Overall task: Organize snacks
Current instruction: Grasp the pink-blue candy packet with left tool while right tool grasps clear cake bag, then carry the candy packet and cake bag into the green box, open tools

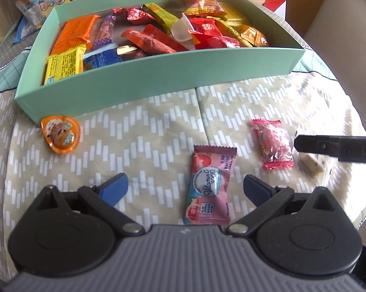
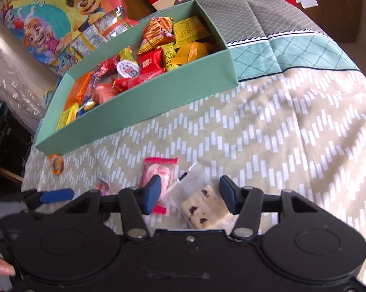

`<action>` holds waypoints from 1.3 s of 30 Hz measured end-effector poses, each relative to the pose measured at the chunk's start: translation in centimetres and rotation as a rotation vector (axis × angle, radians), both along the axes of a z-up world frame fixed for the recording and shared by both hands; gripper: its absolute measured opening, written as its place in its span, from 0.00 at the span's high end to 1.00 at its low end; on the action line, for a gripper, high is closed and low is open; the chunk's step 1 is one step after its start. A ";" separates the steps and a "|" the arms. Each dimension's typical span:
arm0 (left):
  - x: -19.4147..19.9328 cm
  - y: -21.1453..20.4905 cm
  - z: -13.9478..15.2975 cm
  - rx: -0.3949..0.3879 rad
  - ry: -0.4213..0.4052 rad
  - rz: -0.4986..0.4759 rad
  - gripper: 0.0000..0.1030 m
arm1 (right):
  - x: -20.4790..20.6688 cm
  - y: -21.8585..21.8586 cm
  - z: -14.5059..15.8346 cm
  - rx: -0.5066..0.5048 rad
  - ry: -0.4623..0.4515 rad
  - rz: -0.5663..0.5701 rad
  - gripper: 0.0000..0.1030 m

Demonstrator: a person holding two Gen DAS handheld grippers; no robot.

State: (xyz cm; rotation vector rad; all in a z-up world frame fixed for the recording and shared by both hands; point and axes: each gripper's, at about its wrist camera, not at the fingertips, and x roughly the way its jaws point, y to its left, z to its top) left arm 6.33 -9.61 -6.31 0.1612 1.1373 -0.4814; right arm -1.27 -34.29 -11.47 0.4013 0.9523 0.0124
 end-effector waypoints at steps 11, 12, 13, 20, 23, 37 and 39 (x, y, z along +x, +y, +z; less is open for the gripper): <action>-0.3 0.7 0.1 0.011 -0.023 0.005 0.00 | -2.4 4.7 -0.1 -0.304 0.003 0.106 0.51; -0.3 0.7 0.1 0.014 -0.024 0.005 0.00 | -2.4 5.0 -0.2 -0.330 0.003 0.103 0.53; -0.3 0.6 0.1 0.018 -0.025 0.004 0.00 | -2.4 5.0 -0.2 -0.345 0.000 0.099 0.55; -1.1 -0.6 0.3 0.043 -0.069 -0.037 0.20 | -2.5 4.7 -0.2 -0.312 -0.009 0.082 0.67; -1.7 -1.4 0.3 0.055 -0.093 -0.081 0.30 | -2.4 4.5 -0.3 -0.319 -0.009 0.084 0.67; -1.2 0.1 1.9 -0.061 -0.070 -0.074 0.72 | -2.0 2.2 2.6 -0.160 -0.048 0.021 0.69; -0.9 0.2 2.7 -0.078 -0.076 -0.076 0.72 | -1.6 2.0 3.4 -0.146 -0.066 0.023 0.69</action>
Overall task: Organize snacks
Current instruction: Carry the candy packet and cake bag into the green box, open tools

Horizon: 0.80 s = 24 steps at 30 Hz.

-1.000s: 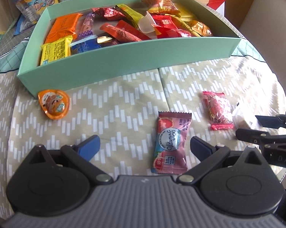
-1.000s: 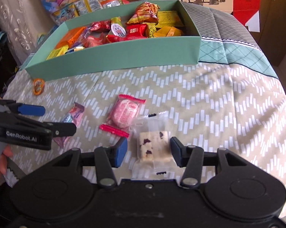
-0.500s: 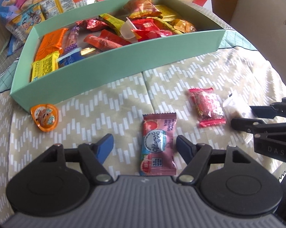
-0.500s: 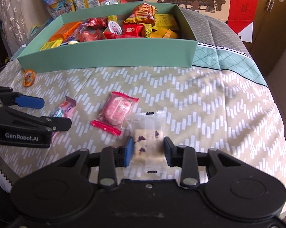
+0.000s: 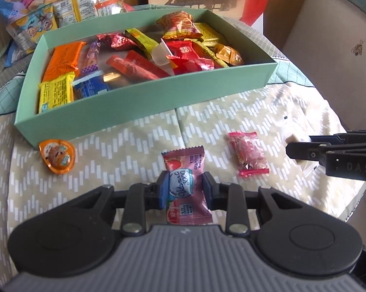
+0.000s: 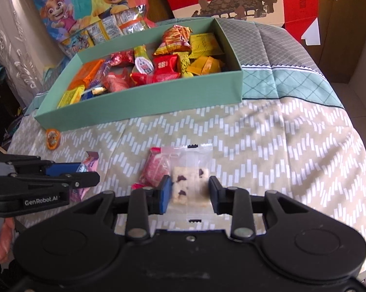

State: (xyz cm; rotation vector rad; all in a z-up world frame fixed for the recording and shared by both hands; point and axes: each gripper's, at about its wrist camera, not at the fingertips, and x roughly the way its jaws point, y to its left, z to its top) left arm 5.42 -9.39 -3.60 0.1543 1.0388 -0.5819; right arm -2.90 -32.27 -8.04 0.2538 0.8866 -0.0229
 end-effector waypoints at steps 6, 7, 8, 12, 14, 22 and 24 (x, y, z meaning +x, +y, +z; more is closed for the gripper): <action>2.5 0.7 2.8 -0.061 -0.023 0.035 0.72 | 3.0 0.1 2.8 0.047 -0.049 0.028 0.69; 3.1 0.9 3.2 -0.068 -0.029 0.043 0.72 | 3.6 0.2 3.2 0.054 -0.058 0.032 0.69; 3.6 1.2 3.6 -0.071 -0.038 0.051 0.72 | 4.6 0.3 3.6 0.061 -0.069 0.038 0.69; 6.5 2.1 4.9 -0.068 -0.079 0.089 0.72 | 8.5 0.9 5.3 0.091 -0.105 0.062 0.69; 8.5 2.5 5.4 -0.065 -0.093 0.118 0.72 | 11.0 1.2 5.8 0.104 -0.113 0.073 0.69; 15.6 2.4 4.9 -0.031 -0.099 0.174 0.72 | 19.1 3.1 5.1 0.151 -0.090 0.106 0.69; 16.9 2.2 4.5 -0.023 -0.096 0.179 0.72 | 20.5 3.4 4.8 0.154 -0.083 0.111 0.69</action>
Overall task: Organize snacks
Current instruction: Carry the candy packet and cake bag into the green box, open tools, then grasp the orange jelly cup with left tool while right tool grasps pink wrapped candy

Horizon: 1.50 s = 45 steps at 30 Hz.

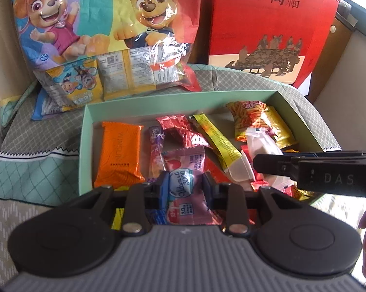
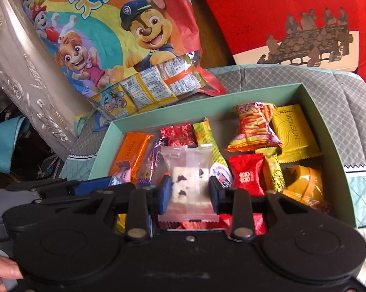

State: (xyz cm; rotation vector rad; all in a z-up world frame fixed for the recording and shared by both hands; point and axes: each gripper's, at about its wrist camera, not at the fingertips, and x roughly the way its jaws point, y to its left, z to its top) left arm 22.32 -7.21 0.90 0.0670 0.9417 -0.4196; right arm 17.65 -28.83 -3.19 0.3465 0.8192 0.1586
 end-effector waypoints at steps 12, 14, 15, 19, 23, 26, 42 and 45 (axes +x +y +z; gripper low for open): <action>3.0 -1.0 -1.8 0.019 0.025 0.000 0.72 | 3.8 0.1 -1.4 0.014 0.025 0.000 0.69; 3.3 -1.0 -1.9 0.022 0.024 0.004 0.72 | 4.1 0.2 -1.5 0.016 0.024 -0.003 0.69; 3.4 -1.0 -1.8 0.024 0.022 0.008 0.71 | 4.2 0.1 -1.5 0.017 0.023 -0.004 0.68; 4.1 -0.8 -1.6 0.048 -0.001 0.054 0.45 | 4.4 -0.2 -0.9 0.030 0.004 -0.021 0.48; 3.9 -0.3 -1.3 0.072 -0.037 0.097 0.12 | 3.9 -0.7 0.0 0.029 -0.037 -0.049 0.08; 3.5 -0.2 -1.2 0.074 -0.029 0.097 0.07 | 3.6 -0.9 0.3 0.027 -0.037 -0.054 0.01; -1.7 -0.3 0.0 0.046 -0.010 0.074 0.00 | -1.1 -1.5 1.0 0.045 -0.004 -0.092 0.00; -3.0 -0.3 0.4 0.039 -0.009 0.070 0.00 | -2.5 -1.5 1.3 0.047 -0.003 -0.098 0.00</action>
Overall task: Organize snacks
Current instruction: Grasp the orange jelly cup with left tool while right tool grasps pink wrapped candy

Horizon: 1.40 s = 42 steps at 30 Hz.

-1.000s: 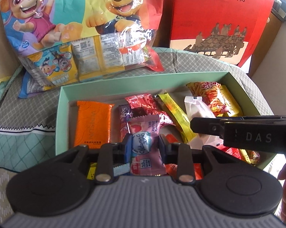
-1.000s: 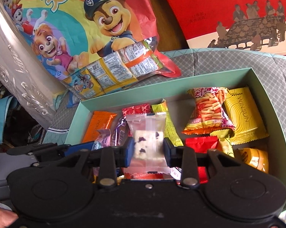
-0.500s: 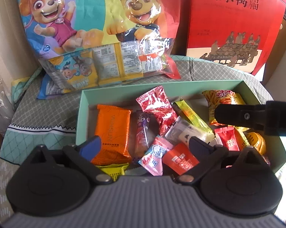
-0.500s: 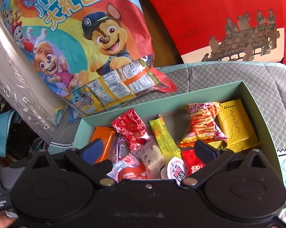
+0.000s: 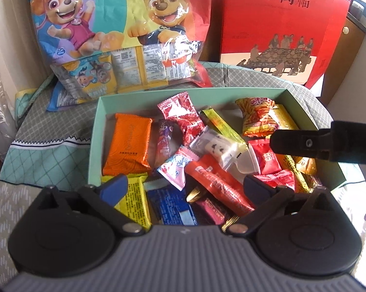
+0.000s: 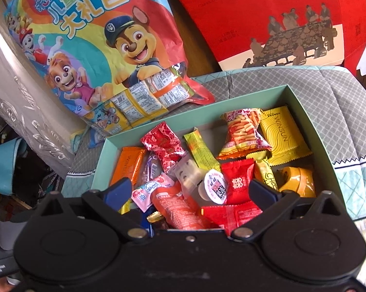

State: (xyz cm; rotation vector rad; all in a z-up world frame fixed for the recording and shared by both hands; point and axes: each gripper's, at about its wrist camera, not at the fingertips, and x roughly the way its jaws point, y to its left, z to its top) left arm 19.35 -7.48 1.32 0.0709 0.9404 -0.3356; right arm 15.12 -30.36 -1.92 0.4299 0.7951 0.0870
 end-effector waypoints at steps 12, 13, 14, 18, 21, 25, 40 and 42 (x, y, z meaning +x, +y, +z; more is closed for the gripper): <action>-5.1 0.9 1.7 -0.023 -0.018 -0.020 0.00 | -5.8 -0.1 0.2 0.017 0.013 -0.027 0.00; -5.5 1.2 1.7 -0.025 -0.017 -0.020 0.00 | -6.2 -0.2 0.0 0.018 0.018 -0.029 0.00; -6.0 1.5 1.7 -0.028 -0.017 -0.021 0.00 | -6.7 -0.2 -0.2 0.020 0.022 -0.032 0.00; -7.4 3.2 0.7 -0.017 -0.005 -0.008 0.00 | -8.9 -0.8 -2.2 0.042 0.063 -0.061 0.00; -7.9 4.5 -0.7 -0.004 0.032 0.018 0.00 | -9.9 -1.3 -4.2 0.064 0.117 -0.085 0.00; -8.3 6.3 -2.5 0.007 0.078 0.051 0.00 | -10.9 -1.5 -6.2 0.083 0.165 -0.104 0.00; -7.0 9.2 -6.8 0.064 0.116 0.142 0.11 | -12.8 2.3 -9.0 -0.227 0.212 -0.054 0.50; -6.8 9.0 -7.1 0.048 0.127 0.142 0.14 | -12.8 3.2 -9.0 -0.289 0.198 -0.025 0.66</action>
